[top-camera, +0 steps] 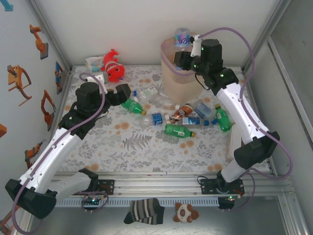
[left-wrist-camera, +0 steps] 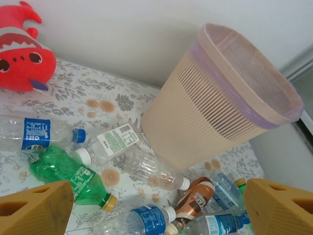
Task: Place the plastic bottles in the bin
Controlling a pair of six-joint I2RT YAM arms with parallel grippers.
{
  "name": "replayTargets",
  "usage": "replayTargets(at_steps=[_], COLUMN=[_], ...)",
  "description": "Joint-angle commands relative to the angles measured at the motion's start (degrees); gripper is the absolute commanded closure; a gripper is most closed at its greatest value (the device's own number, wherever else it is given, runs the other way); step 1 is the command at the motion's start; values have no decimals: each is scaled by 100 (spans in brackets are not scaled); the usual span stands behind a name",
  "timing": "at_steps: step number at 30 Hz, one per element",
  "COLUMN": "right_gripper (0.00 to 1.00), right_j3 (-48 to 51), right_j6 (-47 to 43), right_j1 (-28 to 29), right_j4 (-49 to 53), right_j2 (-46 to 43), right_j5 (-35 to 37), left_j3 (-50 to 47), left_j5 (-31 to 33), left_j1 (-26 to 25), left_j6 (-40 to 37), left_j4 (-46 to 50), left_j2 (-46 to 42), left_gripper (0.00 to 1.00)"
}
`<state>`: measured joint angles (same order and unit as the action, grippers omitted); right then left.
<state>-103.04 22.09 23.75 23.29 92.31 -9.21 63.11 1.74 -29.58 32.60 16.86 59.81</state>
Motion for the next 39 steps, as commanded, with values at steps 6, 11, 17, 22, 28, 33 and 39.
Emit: replayTargets(at_steps=[6, 11, 17, 22, 28, 33, 39], right_gripper=[67, 68, 68, 67, 65, 61, 52], right_j3=[-432, -1010, -2646, -3050, -3148, -3291, -3283], right_j6=[1046, 2350, 3529, 4192, 4557, 4738, 5007], right_j1=[-80, -72, -67, -65, -68, -74, -79], right_j4=[-377, 265, 1920, 2491, 2758, 2959, 3109], right_j2=[497, 1023, 2137, 2513, 2772, 3000, 2981], right_j5=[1451, 2855, 3598, 4025, 4177, 4076, 4094], left_j3=[-114, -191, -324, -350, -483, -528, -563], left_j5=[-11, -2, -113, -90, -68, -85, 18], left_j1=[5, 5, 6, 9, 6, 5, 14], left_j6=[38, 52, 248, 289, 415, 471, 446], left_j4=[-21, 28, -146, -104, -124, -84, 10], left_j2=[-119, -153, -124, -83, -79, -97, -162], left_gripper=[10, 10, 11, 11, 11, 11, 11])
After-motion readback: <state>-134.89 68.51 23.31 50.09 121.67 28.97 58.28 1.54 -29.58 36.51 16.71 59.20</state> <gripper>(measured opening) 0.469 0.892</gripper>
